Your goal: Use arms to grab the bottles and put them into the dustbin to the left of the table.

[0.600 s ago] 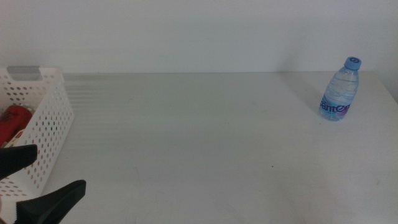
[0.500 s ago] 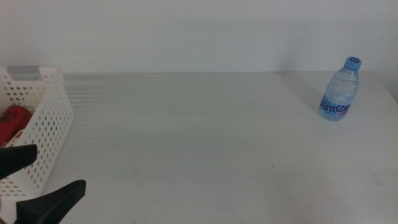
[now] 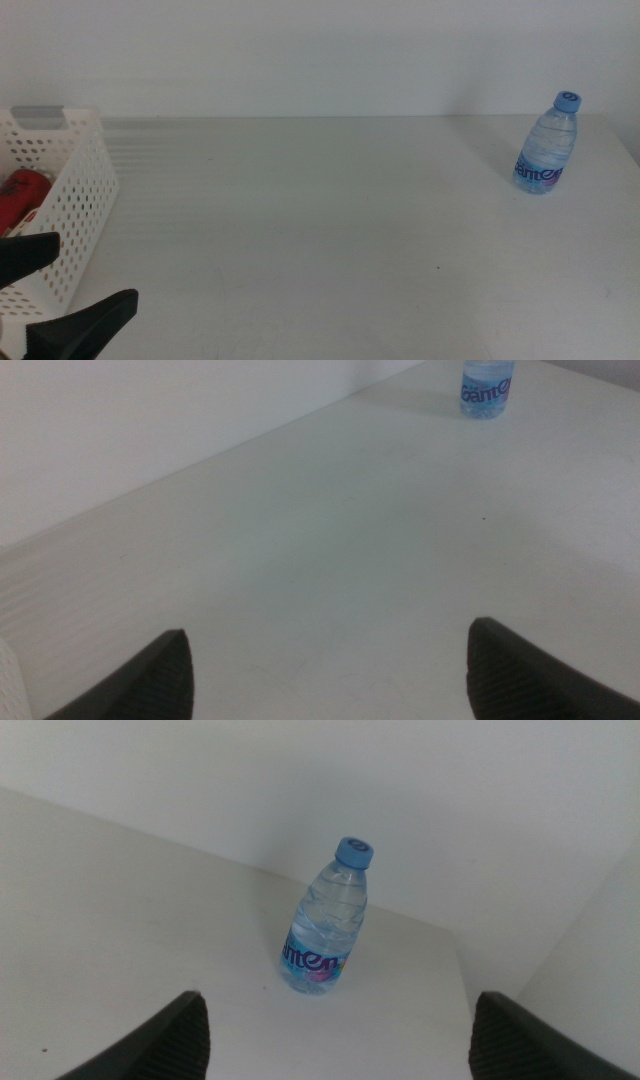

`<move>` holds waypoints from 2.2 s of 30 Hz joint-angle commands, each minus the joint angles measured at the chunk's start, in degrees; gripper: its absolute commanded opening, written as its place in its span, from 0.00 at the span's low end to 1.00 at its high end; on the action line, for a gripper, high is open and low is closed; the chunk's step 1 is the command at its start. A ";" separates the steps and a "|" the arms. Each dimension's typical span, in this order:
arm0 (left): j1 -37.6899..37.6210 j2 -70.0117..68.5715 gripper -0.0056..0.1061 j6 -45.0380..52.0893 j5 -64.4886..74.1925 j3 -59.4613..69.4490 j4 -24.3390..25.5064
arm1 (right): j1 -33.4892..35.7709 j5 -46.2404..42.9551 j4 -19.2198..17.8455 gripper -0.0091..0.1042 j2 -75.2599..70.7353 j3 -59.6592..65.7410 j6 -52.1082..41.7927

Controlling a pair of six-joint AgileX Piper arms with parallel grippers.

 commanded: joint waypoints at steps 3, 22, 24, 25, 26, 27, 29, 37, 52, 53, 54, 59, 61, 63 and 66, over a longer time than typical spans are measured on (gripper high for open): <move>-0.20 0.35 0.86 -0.56 -4.35 -1.59 0.01 | -0.40 -9.06 -0.88 0.68 8.92 -2.99 0.42; -0.20 0.35 0.86 -0.56 -4.24 -1.59 0.01 | -0.35 -54.12 -0.51 0.68 42.72 2.01 15.08; -0.20 0.35 0.86 -0.56 -4.24 -1.59 0.01 | -0.35 -59.43 -0.51 0.68 46.90 2.01 12.94; -0.20 0.35 0.86 -0.56 -4.24 -1.59 0.01 | -0.35 -62.55 -0.51 0.68 48.61 2.01 11.93; -0.20 0.35 0.86 -0.56 -4.24 -1.59 0.01 | -0.35 -65.73 -0.37 0.69 50.69 2.01 11.41; -0.20 0.35 0.86 -0.56 -4.24 -1.59 0.01 | -0.35 -68.92 -0.30 0.71 52.65 2.01 11.40; -0.20 0.35 0.86 -0.56 -4.24 -1.59 0.01 | -0.35 -73.91 -0.11 0.76 56.03 2.01 12.12; -0.20 0.35 0.86 -0.56 -4.24 -1.59 0.01 | -0.35 -77.72 4.47 0.92 65.46 -1.44 13.01; -0.20 0.35 0.86 -0.56 -4.24 -1.59 0.01 | -0.35 -75.31 3.78 0.92 78.33 -14.99 10.66; -0.20 0.35 0.86 -0.56 -4.24 -1.59 0.01 | -0.35 -74.79 3.78 0.92 79.22 -16.19 10.43; -0.20 0.35 0.86 -0.56 -4.24 -1.59 0.01 | -0.35 -74.78 3.78 0.92 80.20 -17.34 10.32; -0.20 0.35 0.86 -0.56 -4.24 -1.59 0.01 | -0.35 -74.77 6.01 0.92 84.89 -23.23 10.01; -0.20 0.35 0.86 -0.56 -4.24 -1.59 0.01 | -0.35 -74.69 7.31 0.92 86.78 -25.52 9.90; -0.20 0.35 0.86 -0.56 -4.24 -1.59 0.01 | -0.47 -73.49 8.15 0.92 88.97 -28.44 9.80; -0.20 0.35 0.86 -0.56 -4.24 -1.59 0.01 | -0.55 -69.95 8.30 0.92 92.24 -33.26 9.80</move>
